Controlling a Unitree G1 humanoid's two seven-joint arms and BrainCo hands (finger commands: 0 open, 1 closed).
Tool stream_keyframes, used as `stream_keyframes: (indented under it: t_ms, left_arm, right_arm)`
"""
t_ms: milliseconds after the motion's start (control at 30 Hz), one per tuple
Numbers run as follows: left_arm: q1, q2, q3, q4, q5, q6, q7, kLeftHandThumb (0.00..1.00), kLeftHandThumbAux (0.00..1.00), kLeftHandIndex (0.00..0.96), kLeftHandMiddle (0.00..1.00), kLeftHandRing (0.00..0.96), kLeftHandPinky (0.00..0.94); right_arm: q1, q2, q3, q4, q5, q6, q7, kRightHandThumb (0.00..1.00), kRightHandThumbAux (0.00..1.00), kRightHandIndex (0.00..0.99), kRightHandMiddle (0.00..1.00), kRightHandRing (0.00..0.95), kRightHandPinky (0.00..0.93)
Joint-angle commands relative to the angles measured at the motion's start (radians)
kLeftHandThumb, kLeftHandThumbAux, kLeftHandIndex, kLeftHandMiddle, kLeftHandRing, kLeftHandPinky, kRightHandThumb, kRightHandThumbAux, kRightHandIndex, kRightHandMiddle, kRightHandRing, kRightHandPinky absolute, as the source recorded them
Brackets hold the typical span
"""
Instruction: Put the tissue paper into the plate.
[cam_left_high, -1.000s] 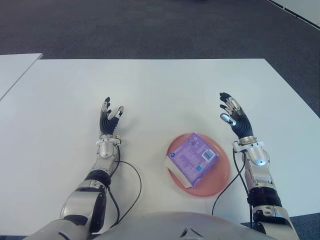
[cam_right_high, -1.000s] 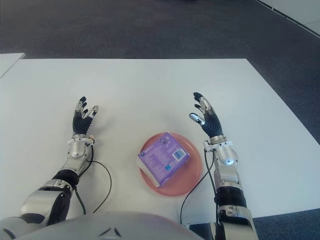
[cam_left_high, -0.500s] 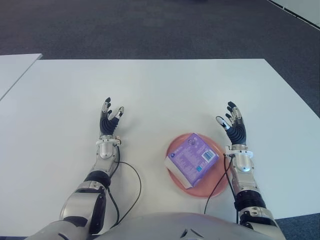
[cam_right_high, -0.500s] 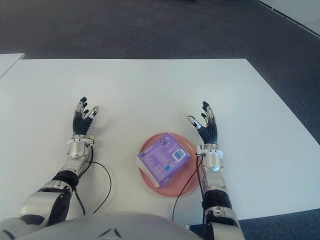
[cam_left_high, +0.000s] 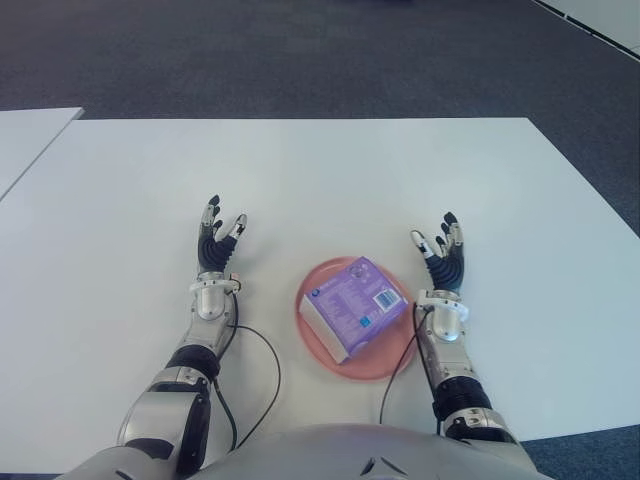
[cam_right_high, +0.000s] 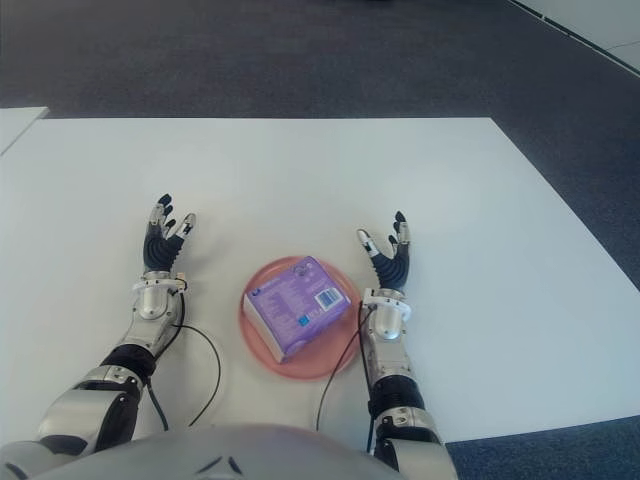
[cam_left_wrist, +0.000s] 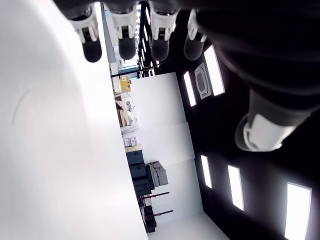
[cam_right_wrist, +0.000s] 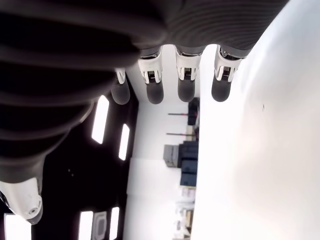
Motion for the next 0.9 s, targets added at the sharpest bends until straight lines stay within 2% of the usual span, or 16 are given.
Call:
stream_keyframes:
  t_ms: [33, 167, 367, 633, 900]
  left_arm:
    - [0.133, -0.015, -0.009, 0.037, 0.011, 0.020, -0.016, 0.011, 0.563, 0.008, 0.000, 0.000, 0.000]
    - [0.145, -0.018, -0.011, 0.021, 0.012, 0.024, -0.015, 0.012, 0.557, 0.008, 0.000, 0.000, 0.000]
    - [0.156, -0.020, -0.015, 0.008, 0.017, 0.028, -0.008, 0.013, 0.549, 0.011, 0.000, 0.000, 0.000]
    - [0.162, -0.027, -0.010, -0.001, 0.004, 0.039, -0.018, 0.005, 0.553, 0.016, 0.000, 0.000, 0.000]
    - [0.167, -0.030, -0.013, -0.011, 0.006, 0.037, -0.015, 0.007, 0.556, 0.016, 0.000, 0.000, 0.000]
  right_arm:
    - [0.116, 0.061, 0.049, 0.041, -0.043, 0.142, -0.027, 0.000, 0.583, 0.000, 0.000, 0.000, 0.000]
    - [0.165, 0.085, 0.082, -0.059, -0.054, 0.225, -0.022, 0.007, 0.597, 0.000, 0.000, 0.000, 0.000]
    - [0.212, 0.074, 0.122, -0.145, -0.056, 0.301, 0.022, 0.024, 0.602, 0.000, 0.000, 0.000, 0.000]
    - [0.195, 0.032, 0.158, -0.068, -0.084, 0.268, 0.051, 0.007, 0.560, 0.000, 0.000, 0.000, 0.000]
    - [0.165, 0.006, 0.189, -0.003, -0.146, 0.285, 0.006, 0.008, 0.506, 0.000, 0.000, 0.000, 0.000]
